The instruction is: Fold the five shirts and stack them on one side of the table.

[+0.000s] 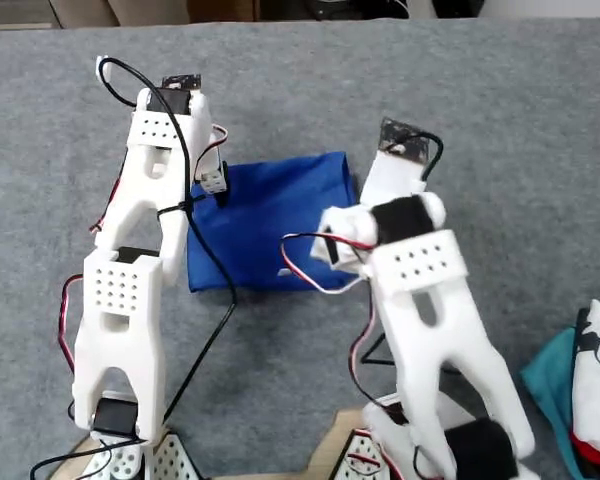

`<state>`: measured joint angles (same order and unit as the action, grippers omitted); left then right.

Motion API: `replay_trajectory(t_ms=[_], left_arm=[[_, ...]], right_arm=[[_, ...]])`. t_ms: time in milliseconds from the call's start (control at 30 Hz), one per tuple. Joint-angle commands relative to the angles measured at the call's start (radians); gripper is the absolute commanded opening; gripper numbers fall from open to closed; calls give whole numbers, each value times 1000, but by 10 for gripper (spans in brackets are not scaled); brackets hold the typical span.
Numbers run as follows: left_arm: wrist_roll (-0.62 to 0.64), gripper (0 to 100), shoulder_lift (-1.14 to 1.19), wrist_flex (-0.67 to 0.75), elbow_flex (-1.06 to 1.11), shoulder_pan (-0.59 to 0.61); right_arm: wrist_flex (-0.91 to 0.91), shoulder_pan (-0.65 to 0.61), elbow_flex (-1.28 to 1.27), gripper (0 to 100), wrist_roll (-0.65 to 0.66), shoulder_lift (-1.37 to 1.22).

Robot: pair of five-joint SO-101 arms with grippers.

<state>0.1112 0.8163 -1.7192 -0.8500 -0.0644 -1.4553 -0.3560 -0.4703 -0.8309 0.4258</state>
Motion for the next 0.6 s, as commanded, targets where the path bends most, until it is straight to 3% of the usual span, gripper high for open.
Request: replay_trajectory(t_ms=[0, 200, 567], left_arm=[[-9, 186, -50, -9, -49, -2], [-11, 186, -47, -9, -55, -2], [-11, 186, -45, -9, -55, -2]], right_arm=[[71, -35, 4, 278, -124, -79], [203, -38, 5, 278, -255, -248], [305, -56, 7, 278, -336, -407]])
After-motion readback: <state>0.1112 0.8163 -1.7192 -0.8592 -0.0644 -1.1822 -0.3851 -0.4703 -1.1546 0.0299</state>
